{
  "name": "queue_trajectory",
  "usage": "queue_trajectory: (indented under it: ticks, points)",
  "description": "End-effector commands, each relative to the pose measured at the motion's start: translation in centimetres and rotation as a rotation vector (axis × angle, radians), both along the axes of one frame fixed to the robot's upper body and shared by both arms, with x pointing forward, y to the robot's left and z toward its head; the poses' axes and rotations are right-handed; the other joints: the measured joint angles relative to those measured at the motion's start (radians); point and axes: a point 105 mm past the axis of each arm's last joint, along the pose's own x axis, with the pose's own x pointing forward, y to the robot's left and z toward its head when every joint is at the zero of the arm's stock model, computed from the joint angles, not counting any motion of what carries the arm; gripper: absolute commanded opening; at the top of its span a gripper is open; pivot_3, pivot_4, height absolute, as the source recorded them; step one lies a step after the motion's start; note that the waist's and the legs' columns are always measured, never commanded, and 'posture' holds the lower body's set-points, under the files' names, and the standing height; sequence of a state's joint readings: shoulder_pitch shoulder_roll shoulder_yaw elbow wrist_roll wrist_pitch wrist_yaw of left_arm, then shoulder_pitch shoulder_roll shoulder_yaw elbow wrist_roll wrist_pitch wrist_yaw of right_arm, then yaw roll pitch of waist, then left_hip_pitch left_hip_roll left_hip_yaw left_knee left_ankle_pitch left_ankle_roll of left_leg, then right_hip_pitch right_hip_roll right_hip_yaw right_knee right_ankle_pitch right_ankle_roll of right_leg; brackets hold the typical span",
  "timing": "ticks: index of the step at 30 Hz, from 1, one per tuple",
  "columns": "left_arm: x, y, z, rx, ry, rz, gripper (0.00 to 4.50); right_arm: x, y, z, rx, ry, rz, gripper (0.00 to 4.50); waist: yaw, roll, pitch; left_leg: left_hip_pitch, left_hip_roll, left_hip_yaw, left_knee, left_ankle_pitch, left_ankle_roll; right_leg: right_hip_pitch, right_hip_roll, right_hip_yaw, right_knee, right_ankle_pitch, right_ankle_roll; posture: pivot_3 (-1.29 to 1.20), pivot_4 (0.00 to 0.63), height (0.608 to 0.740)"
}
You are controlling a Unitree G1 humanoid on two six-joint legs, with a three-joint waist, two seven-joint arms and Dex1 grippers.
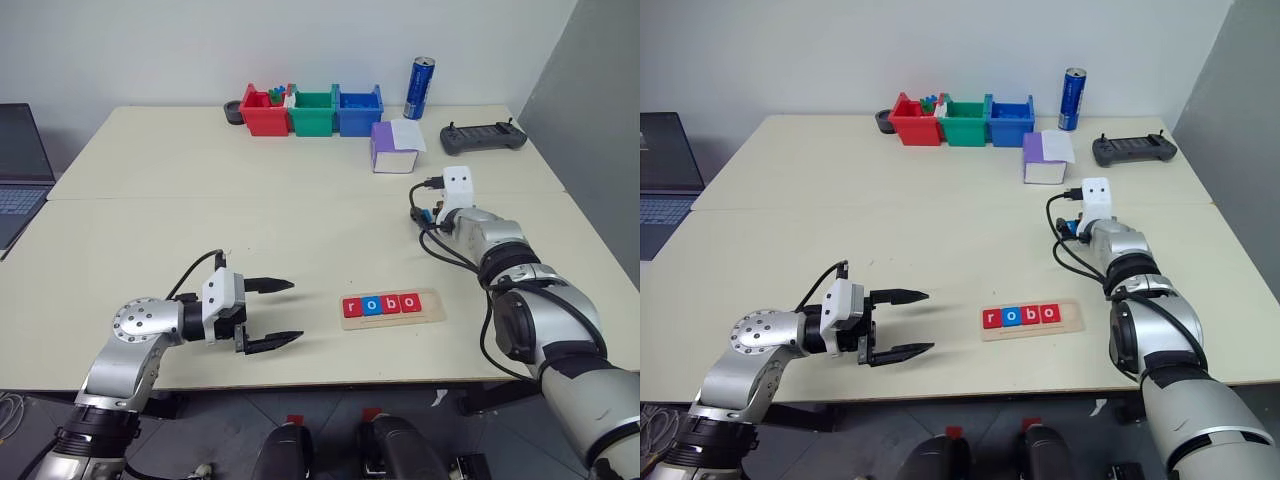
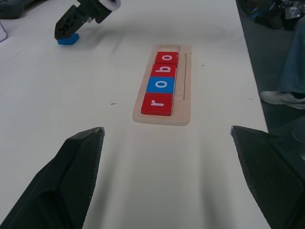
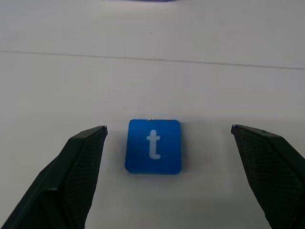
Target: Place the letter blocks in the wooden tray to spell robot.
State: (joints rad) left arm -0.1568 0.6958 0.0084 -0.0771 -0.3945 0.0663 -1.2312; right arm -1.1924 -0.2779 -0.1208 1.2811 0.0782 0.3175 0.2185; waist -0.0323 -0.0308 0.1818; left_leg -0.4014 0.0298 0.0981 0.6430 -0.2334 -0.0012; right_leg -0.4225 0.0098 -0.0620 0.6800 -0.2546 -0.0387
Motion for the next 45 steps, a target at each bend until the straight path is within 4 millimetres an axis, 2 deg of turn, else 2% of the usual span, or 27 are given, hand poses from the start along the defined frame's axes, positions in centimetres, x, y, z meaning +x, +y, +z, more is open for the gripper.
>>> queue_trajectory:
  ticks: [1,6,7,10,15,16,19,22,24,26,28,30,34,38,43,45]
  points:
    - [-0.2,0.3,1.2,-0.009,-0.040,0.008,4.50,0.2,0.6,0.6,-0.002,-0.022,0.018,4.44,0.000,0.000,0.000,0.000,0.000,0.000,0.000,0.000,0.000,0.000,0.000,0.000,0.000,0.000,0.000,0.00,0.150,0.740]
    - [-0.3,0.4,1.2,-0.005,-0.037,0.017,4.50,0.0,0.5,-0.4,0.041,0.017,-0.023,4.44,0.000,0.000,0.000,0.000,0.000,0.000,0.000,0.000,0.000,0.000,0.000,0.000,0.000,0.000,0.000,0.00,0.150,0.740]
    - [-0.4,0.4,1.2,-0.005,-0.037,0.018,4.50,0.0,0.3,-0.5,0.024,0.016,-0.031,4.27,0.001,0.000,0.000,0.000,0.000,0.000,0.000,0.000,0.000,0.000,0.000,0.000,0.000,0.000,0.000,0.00,0.150,0.740]
    - [-0.4,0.5,1.2,-0.005,-0.038,0.020,4.50,-0.1,0.0,-0.9,-0.030,0.013,-0.037,3.49,0.000,0.000,0.000,0.000,0.000,0.000,0.000,0.000,0.000,0.000,0.000,0.000,0.000,0.000,0.000,0.00,0.150,0.740]
    - [-0.4,0.5,1.2,-0.004,-0.038,0.023,4.50,-0.2,-0.3,-1.2,-0.035,0.021,-0.053,1.62,0.000,0.000,0.000,0.000,0.000,0.000,0.000,0.000,0.000,0.000,0.000,0.000,0.000,0.000,0.000,0.00,0.150,0.740]
    - [-0.4,0.5,1.2,-0.004,-0.038,0.023,4.50,-0.2,-0.5,-1.0,-0.047,0.014,-0.051,1.43,0.000,0.000,0.000,0.000,0.000,0.000,0.000,0.000,0.000,0.000,0.000,0.000,0.000,0.000,0.000,0.00,0.150,0.740]
    - [-0.4,0.4,1.2,-0.004,-0.036,0.021,4.50,0.1,-1.0,0.2,-0.092,-0.021,-0.034,1.45,0.000,0.000,0.000,0.000,0.000,0.000,0.000,0.000,0.000,0.000,0.000,0.000,0.000,0.000,0.000,0.00,0.150,0.740]
    - [-0.3,0.5,1.3,-0.004,-0.037,0.021,4.50,0.4,-2.2,2.9,-0.144,-0.082,0.005,1.45,0.001,0.000,0.000,0.000,0.000,0.000,0.000,0.000,0.000,0.000,0.000,0.000,0.000,0.000,0.000,0.00,0.150,0.740]
    - [-0.3,0.6,1.4,-0.003,-0.037,0.021,4.50,0.1,-2.7,4.0,-0.154,-0.096,0.030,1.45,0.004,0.000,0.000,-0.001,0.000,0.000,0.000,0.000,0.000,0.000,0.000,0.000,0.000,0.000,0.000,0.00,0.150,0.740]
    - [-0.2,0.7,1.3,0.000,-0.031,0.015,4.50,-1.6,-4.4,5.0,-0.141,-0.098,0.009,1.45,0.007,0.000,0.000,-0.001,0.000,-0.001,-0.001,0.000,0.000,-0.001,0.000,0.000,-0.002,0.000,0.000,0.00,0.150,0.740]
    - [0.1,0.7,1.2,0.003,-0.032,0.002,4.50,-4.8,-5.9,6.1,-0.126,-0.098,-0.022,1.45,0.017,0.000,0.000,-0.002,0.000,-0.002,-0.002,0.000,0.000,0.000,0.000,-0.001,-0.002,0.000,0.000,0.00,0.150,0.740]
    - [0.4,0.7,1.4,-0.006,-0.038,-0.004,4.50,-7.4,-6.5,6.6,-0.124,-0.089,-0.037,1.45,0.021,0.000,0.000,-0.002,0.000,-0.002,-0.003,0.000,0.000,-0.001,-0.001,-0.002,-0.002,0.000,0.000,0.00,0.150,0.740]
    - [1.1,0.2,1.5,-0.015,-0.033,-0.038,4.50,-12.7,-6.8,5.4,-0.074,-0.030,0.026,1.45,0.025,0.000,0.000,-0.002,0.000,-0.002,-0.003,0.000,0.000,-0.003,0.000,-0.002,-0.002,0.000,0.001,0.00,0.150,0.740]
    - [1.3,0.0,1.5,-0.021,-0.025,-0.059,4.50,-15.3,-6.6,4.2,-0.074,0.020,0.080,1.45,0.017,0.000,0.000,-0.001,0.001,-0.001,-0.003,-0.001,0.000,-0.002,0.000,-0.002,-0.002,0.000,0.001,0.00,0.150,0.740]
    - [1.4,0.2,1.3,-0.015,-0.019,-0.065,4.50,-16.7,-7.2,2.1,-0.078,0.111,0.014,1.45,0.013,0.000,0.000,-0.001,0.001,-0.002,-0.003,0.000,0.000,-0.002,0.001,-0.002,-0.002,0.000,0.001,0.00,0.150,0.740]
    - [1.4,0.2,1.2,-0.014,-0.016,-0.068,4.50,-17.0,-6.9,1.3,-0.061,0.135,0.013,1.45,0.012,0.000,0.000,-0.001,0.001,-0.002,-0.004,-0.001,0.000,-0.002,0.001,-0.003,-0.003,-0.001,0.001,0.00,0.150,0.740]
